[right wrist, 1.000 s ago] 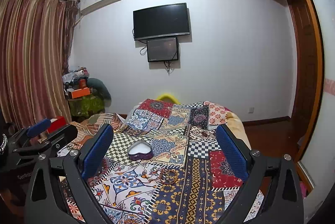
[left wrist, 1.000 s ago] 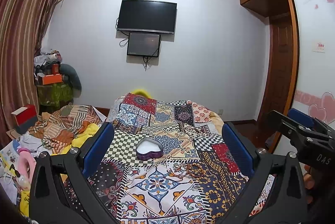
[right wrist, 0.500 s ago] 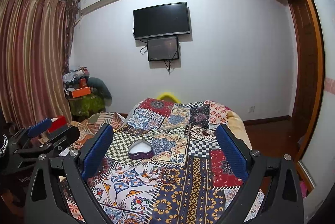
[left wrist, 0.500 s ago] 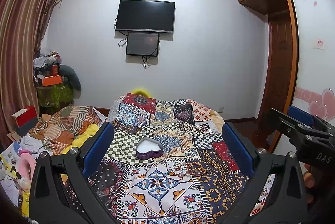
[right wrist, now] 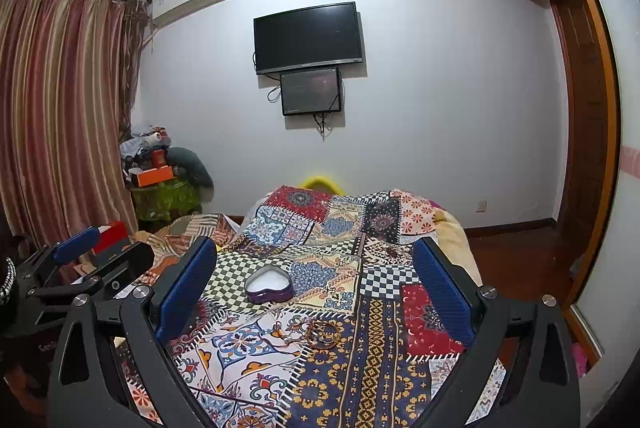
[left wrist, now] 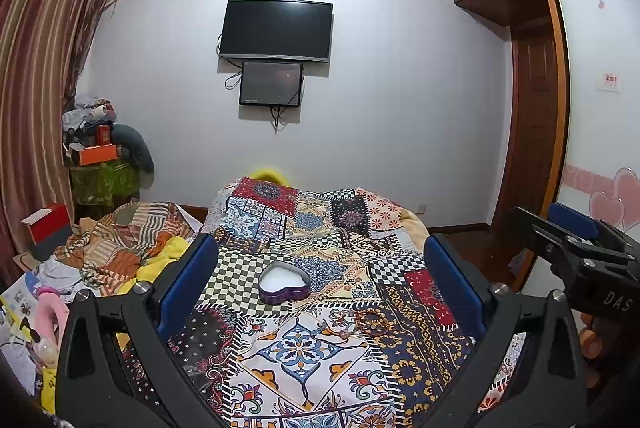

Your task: Organize jewelry

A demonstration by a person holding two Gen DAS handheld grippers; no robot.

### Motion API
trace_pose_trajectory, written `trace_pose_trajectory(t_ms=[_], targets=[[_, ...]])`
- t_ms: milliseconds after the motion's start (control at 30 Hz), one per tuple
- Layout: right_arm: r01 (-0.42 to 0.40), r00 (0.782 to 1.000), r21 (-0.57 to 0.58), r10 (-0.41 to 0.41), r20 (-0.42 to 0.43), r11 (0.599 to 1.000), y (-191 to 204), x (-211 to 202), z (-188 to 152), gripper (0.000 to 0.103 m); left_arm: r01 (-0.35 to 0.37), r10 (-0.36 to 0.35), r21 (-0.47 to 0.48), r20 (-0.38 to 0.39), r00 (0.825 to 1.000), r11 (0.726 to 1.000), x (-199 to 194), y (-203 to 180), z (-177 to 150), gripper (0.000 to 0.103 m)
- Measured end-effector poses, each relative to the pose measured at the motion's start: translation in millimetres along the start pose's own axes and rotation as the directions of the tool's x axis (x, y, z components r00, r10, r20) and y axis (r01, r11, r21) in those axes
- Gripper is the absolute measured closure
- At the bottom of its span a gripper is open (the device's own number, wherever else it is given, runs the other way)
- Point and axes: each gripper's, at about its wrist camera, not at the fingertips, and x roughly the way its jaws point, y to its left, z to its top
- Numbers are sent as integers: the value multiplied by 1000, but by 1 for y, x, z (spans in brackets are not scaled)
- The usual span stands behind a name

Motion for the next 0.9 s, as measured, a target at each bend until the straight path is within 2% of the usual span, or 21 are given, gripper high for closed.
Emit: trace_pose_trajectory(t_ms=[400,600,767,900], targets=[[-4,1000,5,4,-11,1000,-3,3,2,6,0,0,2,-4,1000,1000,1,-1,-1,0],[-2,1000,18,2,-30,1000,-7,10,0,6,4,-3,14,-31,1000,1000,9,-2,-2,0],[5,997,33,-3,-78,999,-15,26,-7,6,-15,16,17,-57,998,1000,24,-2,-6,0],[32,990,52,-25,-136,998,-29,45,-18,6,-28,30,20,-110,993,999,45,0,-16,0]])
